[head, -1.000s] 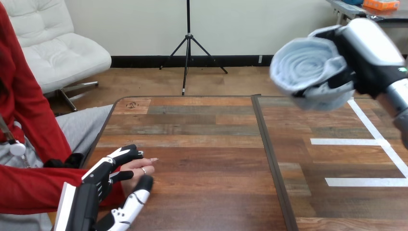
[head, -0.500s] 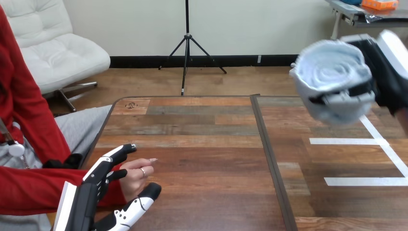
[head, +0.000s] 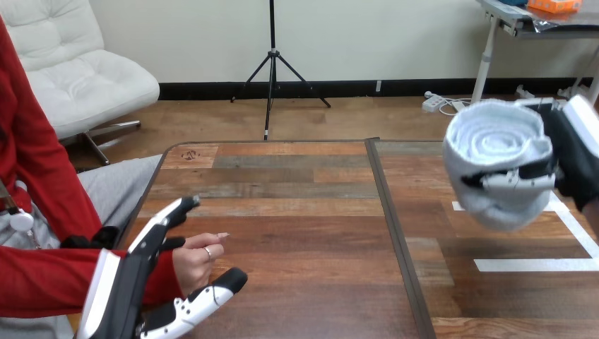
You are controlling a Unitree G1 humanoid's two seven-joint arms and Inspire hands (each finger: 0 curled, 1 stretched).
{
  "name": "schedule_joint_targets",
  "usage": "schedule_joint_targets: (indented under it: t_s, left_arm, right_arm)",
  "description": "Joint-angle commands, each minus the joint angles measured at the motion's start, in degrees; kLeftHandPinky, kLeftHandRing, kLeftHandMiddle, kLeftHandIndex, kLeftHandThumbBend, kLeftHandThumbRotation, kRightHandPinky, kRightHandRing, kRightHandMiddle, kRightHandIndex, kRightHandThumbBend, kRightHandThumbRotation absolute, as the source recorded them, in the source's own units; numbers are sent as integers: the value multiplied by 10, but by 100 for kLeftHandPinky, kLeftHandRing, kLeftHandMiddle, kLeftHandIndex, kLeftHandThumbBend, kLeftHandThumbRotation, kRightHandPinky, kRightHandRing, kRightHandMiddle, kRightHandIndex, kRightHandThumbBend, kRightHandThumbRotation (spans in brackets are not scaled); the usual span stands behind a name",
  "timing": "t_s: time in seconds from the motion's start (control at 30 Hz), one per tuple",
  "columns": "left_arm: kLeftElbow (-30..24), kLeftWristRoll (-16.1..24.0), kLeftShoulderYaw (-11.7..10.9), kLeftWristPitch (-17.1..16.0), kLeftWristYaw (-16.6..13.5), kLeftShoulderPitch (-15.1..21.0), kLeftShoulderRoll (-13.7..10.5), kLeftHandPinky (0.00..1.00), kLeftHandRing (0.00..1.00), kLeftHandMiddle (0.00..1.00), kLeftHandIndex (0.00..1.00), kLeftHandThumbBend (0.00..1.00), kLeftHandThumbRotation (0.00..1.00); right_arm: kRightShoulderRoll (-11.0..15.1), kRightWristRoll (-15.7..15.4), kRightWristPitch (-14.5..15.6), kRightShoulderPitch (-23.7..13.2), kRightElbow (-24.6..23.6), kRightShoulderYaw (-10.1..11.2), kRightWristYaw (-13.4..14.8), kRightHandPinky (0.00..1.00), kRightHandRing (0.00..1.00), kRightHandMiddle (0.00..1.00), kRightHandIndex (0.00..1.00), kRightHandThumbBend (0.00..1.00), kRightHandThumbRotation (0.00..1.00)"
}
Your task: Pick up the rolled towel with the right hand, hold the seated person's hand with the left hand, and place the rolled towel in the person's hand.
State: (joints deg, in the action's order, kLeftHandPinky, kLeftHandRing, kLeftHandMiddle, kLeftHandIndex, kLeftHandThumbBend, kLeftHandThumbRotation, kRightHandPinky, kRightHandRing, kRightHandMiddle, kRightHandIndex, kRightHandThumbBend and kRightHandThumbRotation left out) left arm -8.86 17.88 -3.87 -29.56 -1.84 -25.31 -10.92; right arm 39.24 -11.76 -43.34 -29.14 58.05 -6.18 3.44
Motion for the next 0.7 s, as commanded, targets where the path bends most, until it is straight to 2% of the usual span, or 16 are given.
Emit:
schedule_joint_targets:
  t_s: [0.0, 0.1, 0.3, 0.67]
  left_arm:
    - [-52, 38, -16, 12, -12, 41, -15, 78, 92, 93, 91, 99, 66]
    - [-66, 61, -20, 27, -13, 43, -17, 78, 93, 94, 92, 99, 68]
    - [-80, 79, -23, 41, -13, 50, -18, 79, 95, 96, 94, 100, 67]
    - [-86, 126, -32, 62, -25, 57, -27, 79, 94, 98, 95, 100, 64]
  right_arm:
    - [-11, 23, -16, -40, -14, 38, 7, 35, 40, 43, 43, 75, 0]
    - [-15, 24, -16, -39, -9, 41, 9, 36, 41, 43, 43, 75, 0]
    - [-24, 37, -7, -36, -5, 51, -2, 36, 41, 44, 44, 76, 0]
    - [-30, 32, -15, -35, 4, 60, -1, 36, 41, 44, 44, 76, 0]
